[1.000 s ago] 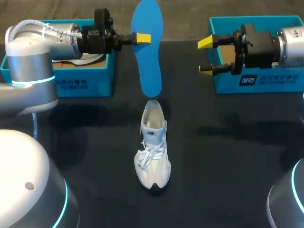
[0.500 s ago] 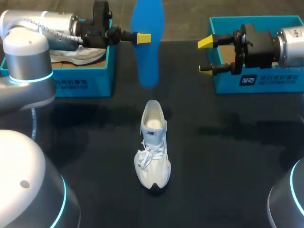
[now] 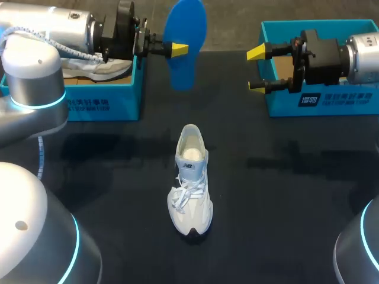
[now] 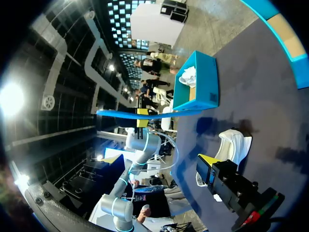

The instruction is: Take the shoe out of the shoebox, open the shoe tongue, remove and reinsert the insole, then place the shoe into the shoebox

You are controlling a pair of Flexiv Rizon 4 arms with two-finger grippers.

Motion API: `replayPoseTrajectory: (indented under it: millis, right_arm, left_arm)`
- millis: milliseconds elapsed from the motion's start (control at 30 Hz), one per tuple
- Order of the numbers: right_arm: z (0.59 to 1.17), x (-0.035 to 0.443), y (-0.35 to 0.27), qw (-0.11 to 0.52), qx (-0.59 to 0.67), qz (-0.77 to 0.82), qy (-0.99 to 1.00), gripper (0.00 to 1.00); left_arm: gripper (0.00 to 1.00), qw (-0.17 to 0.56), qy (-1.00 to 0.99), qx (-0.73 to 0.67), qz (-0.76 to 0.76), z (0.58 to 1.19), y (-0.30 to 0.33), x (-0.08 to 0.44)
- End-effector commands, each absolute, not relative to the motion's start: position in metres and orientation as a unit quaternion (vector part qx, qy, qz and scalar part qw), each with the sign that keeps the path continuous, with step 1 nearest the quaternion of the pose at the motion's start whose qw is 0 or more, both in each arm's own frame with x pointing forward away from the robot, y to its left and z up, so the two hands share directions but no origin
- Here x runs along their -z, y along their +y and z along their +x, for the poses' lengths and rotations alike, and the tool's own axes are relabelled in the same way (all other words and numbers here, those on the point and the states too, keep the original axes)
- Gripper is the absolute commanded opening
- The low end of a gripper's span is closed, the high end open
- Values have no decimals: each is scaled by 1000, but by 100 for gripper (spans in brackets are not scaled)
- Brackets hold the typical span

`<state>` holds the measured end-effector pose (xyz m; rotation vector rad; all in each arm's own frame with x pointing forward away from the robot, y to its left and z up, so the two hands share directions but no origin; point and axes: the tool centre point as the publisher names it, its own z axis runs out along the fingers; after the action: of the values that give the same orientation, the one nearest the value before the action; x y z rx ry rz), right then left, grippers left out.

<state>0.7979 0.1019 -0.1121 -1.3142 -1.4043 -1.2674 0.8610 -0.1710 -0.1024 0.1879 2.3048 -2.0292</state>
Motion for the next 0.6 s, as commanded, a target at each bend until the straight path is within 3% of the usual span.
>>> replayPoseTrajectory:
  millis: [33, 267, 533, 600]
  right_arm:
    - [798, 113, 104, 407, 502, -522, -557, 100]
    - [798, 113, 104, 407, 502, -522, -557, 100]
    - [798, 113, 104, 407, 502, -522, -557, 100]
    - [798, 113, 104, 407, 502, -522, -557, 100]
  left_arm:
    - [0, 132, 712, 675, 141, 863, -170, 104]
    - [0, 242, 665, 658, 257, 868, -173, 111]
    - [0, 425, 567, 503, 495, 871, -175, 119]
    - [0, 440, 556, 490, 508, 872, -175, 118]
